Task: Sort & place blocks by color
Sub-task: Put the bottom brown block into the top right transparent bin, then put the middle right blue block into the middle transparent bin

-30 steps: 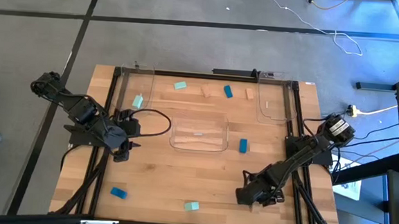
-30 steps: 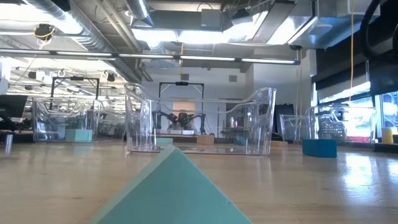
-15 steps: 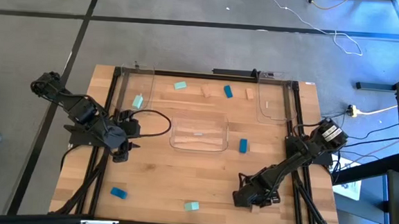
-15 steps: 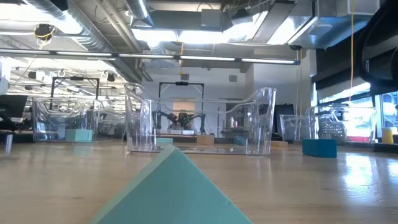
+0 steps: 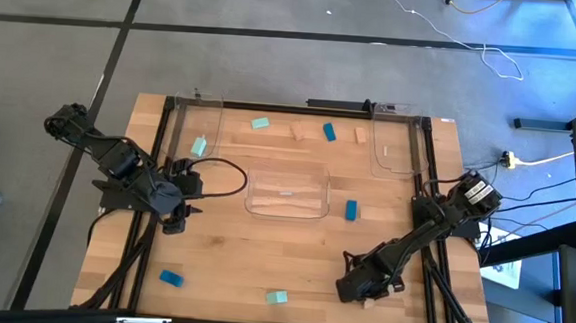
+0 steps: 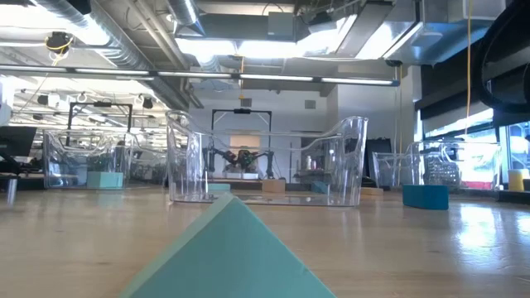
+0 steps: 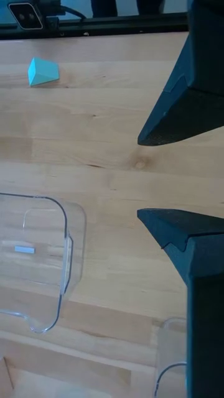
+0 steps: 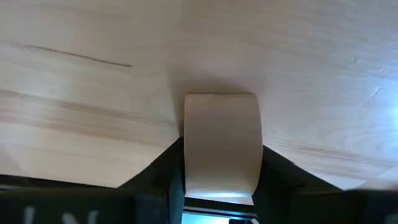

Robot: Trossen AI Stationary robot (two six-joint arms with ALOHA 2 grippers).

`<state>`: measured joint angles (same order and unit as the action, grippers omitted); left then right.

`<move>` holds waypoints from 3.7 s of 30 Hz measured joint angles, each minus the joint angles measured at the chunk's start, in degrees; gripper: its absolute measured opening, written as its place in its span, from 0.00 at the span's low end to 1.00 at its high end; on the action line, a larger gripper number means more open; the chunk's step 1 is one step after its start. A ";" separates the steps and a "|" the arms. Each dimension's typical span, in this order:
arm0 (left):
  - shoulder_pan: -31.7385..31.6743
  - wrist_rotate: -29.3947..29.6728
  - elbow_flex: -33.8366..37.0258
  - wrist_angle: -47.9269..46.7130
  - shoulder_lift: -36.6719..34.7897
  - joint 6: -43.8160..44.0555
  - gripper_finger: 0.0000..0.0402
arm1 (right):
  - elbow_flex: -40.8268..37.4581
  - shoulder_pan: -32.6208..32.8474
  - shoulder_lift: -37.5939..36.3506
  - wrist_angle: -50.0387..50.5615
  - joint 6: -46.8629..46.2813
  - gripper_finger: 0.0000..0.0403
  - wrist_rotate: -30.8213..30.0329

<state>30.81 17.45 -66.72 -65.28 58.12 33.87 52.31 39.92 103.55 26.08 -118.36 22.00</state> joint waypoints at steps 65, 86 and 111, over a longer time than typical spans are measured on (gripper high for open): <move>-35.75 -1.17 0.02 26.86 8.50 -31.15 0.42 | -2.35 -80.67 -22.61 29.58 75.42 0.33 -36.97; -36.70 -2.16 0.00 30.23 9.01 -32.90 0.42 | -7.91 -83.38 -22.61 21.03 78.10 0.46 -33.94; -36.70 -2.21 0.00 29.80 9.01 -32.96 0.42 | 18.59 -68.00 -27.38 50.42 63.86 0.52 -25.94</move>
<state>-5.89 15.25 -66.72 -35.47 67.13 0.91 70.90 -28.08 76.17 76.50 -54.50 -3.94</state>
